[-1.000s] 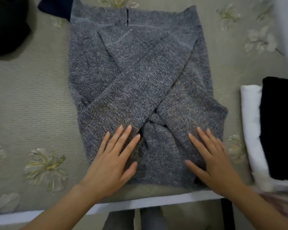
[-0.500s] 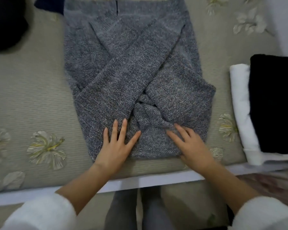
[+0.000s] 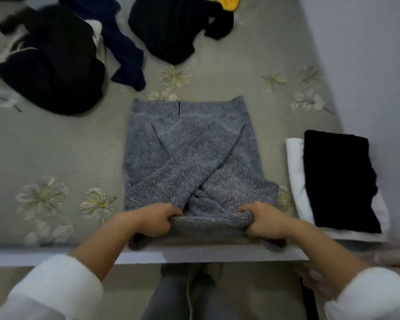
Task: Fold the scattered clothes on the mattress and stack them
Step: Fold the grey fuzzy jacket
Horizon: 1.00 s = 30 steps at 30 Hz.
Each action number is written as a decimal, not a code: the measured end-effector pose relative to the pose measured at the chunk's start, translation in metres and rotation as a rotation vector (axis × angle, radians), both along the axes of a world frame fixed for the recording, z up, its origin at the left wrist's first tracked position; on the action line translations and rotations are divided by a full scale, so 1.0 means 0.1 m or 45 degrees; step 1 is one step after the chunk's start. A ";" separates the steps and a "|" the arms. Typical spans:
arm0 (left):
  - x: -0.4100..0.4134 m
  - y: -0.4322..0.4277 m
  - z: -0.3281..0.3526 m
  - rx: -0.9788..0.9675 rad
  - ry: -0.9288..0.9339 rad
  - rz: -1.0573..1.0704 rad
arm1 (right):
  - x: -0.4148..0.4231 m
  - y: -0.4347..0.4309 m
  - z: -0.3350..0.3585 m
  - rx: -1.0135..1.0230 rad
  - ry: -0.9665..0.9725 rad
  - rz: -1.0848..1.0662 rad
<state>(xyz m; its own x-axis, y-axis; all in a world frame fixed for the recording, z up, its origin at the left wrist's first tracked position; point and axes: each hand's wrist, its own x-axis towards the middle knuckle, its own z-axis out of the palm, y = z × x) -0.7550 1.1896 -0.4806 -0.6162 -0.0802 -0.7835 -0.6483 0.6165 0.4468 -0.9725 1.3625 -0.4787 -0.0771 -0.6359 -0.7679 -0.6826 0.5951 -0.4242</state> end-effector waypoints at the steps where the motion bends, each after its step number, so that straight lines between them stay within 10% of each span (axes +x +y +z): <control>1: 0.04 0.06 0.08 0.067 -0.072 -0.012 | 0.03 0.06 0.09 0.092 -0.042 0.049; 8: 0.01 0.12 0.31 0.267 -0.450 -0.069 | -0.12 0.03 0.34 0.398 -0.222 0.188; 30: -0.80 -2.29 -0.78 -0.643 0.247 0.402 | -1.05 -2.14 -0.72 -0.271 0.750 -0.022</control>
